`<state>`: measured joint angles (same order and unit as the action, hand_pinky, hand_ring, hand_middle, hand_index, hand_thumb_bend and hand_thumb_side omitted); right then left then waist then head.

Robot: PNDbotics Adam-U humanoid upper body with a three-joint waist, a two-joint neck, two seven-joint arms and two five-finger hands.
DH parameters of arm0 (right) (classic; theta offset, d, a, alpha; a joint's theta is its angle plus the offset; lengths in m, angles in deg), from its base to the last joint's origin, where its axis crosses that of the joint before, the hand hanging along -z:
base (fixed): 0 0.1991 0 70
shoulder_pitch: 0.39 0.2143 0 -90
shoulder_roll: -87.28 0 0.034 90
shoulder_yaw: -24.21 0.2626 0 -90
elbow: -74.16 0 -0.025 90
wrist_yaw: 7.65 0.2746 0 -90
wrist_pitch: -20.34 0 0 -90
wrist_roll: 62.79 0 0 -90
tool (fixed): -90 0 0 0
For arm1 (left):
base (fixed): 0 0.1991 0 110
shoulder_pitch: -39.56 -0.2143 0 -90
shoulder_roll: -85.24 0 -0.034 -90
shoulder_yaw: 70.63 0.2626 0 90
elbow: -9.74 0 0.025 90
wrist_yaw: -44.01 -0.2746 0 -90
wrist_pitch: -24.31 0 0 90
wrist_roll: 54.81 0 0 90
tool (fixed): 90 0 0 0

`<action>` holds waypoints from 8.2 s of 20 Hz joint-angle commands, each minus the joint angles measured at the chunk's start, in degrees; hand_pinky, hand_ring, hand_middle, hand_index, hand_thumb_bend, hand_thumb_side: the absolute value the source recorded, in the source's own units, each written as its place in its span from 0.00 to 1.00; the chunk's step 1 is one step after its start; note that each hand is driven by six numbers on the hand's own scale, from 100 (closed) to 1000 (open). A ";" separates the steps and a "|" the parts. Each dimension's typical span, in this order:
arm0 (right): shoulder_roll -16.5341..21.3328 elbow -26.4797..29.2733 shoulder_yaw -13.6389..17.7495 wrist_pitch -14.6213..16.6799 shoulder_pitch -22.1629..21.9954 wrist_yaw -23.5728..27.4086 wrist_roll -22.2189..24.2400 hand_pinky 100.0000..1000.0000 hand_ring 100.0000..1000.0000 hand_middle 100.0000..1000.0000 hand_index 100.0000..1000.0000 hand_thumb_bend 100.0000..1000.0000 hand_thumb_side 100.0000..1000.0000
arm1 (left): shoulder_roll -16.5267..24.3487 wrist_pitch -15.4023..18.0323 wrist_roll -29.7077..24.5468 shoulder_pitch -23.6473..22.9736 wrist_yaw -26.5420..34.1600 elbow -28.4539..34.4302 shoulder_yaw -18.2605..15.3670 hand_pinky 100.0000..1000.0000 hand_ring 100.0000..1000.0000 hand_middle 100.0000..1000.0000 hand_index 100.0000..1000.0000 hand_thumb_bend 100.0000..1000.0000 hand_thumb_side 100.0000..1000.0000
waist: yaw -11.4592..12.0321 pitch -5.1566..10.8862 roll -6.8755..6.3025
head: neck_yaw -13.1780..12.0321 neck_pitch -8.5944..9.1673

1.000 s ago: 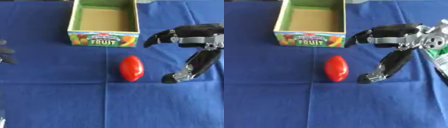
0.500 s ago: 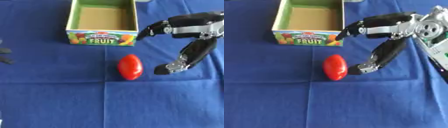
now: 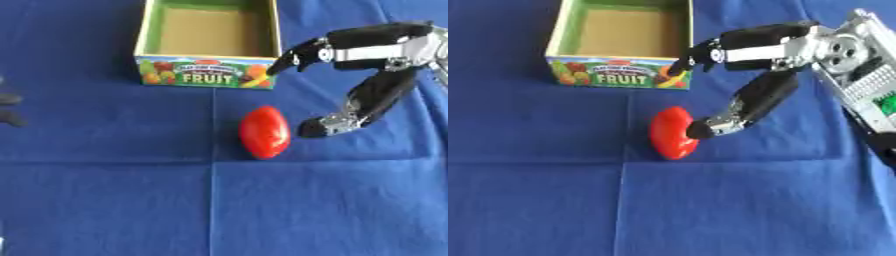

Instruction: Pick up objects on the table and place them in the box.

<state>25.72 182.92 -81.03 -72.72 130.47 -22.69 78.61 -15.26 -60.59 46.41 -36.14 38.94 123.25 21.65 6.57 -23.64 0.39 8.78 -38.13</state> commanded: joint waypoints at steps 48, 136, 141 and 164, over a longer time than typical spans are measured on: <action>-5.05 0.95 -2.34 3.63 -2.26 -14.72 -3.15 0.90 0.95 0.91 1.00 0.50 0.61 | -0.78 -0.26 -0.51 0.93 0.42 1.09 0.33 0.36 0.53 0.59 0.79 0.00 1.00 | 0.16 0.24 -1.05 | 4.51 5.19; 2.72 5.50 0.92 -0.88 -4.23 -17.52 -21.60 0.33 0.49 0.31 0.39 0.00 0.35 | -0.26 -1.40 -0.01 -0.07 0.27 1.09 0.53 0.36 0.52 0.59 0.77 0.00 1.00 | -1.30 0.80 -0.83 | 3.34 4.10; 5.17 5.83 3.18 -1.62 -2.19 -13.95 -23.44 0.32 0.48 0.31 0.38 0.00 0.35 | -0.06 -1.43 0.01 -0.13 0.18 1.09 0.51 0.36 0.52 0.59 0.77 0.00 1.00 | -1.10 0.66 -0.52 | 3.36 4.08; 4.50 -8.13 5.26 -7.27 12.41 -11.74 -30.33 0.30 0.48 0.29 0.37 0.00 0.31 | 1.00 -1.02 -0.89 1.01 0.22 1.09 1.26 0.36 0.52 0.59 0.77 0.00 1.00 | 4.18 -2.59 1.98 | 5.83 6.38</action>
<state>29.35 175.50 -76.73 -79.88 141.74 -34.26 49.07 -15.62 -61.66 45.79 -35.61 39.21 123.25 22.70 10.90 -27.49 2.48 14.29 -32.55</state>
